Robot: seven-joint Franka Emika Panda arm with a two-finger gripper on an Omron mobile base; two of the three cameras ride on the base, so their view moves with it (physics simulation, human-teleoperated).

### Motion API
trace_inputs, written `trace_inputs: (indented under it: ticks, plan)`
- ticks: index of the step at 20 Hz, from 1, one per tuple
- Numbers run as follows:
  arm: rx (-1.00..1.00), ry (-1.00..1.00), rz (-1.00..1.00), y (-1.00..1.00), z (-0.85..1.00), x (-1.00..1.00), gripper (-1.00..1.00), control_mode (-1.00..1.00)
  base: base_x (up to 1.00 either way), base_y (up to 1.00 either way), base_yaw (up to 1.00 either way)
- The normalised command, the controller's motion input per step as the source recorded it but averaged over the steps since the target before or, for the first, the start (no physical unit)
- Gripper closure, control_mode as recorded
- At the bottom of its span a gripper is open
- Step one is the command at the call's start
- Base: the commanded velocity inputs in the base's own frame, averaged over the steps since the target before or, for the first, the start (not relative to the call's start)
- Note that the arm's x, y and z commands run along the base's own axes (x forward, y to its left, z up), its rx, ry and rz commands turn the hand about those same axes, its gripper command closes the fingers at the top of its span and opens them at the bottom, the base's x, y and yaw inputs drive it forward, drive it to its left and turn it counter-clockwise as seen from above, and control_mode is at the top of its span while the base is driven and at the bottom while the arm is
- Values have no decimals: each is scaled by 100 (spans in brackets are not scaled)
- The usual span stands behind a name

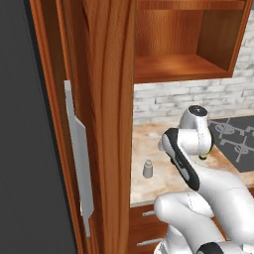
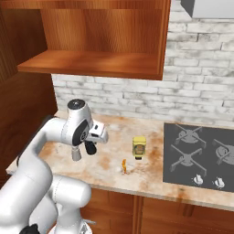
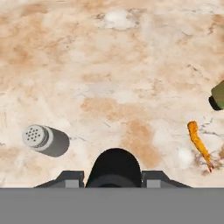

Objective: There are various items on the counter. Only move the condiments/shakers into the cabinet.

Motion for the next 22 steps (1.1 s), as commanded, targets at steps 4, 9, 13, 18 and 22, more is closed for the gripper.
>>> trace_inputs:
  ticks: [4, 9, 13, 18, 22]
  plan:
    - [0, -23, 0, 2, 100, 0, 100, -100, 0, 0, 0]
    - [0, -19, 0, 0, 100, 0, 100, -100, 0, 0, 0]
    - [0, -4, 0, 0, 100, 0, 100, -100, 0, 0, 0]
    - [0, 0, 0, 0, 100, 0, 100, -100, 0, 0, 0]
    - [0, -1, 0, 0, 100, 0, 100, -100, 0, 0, 0]
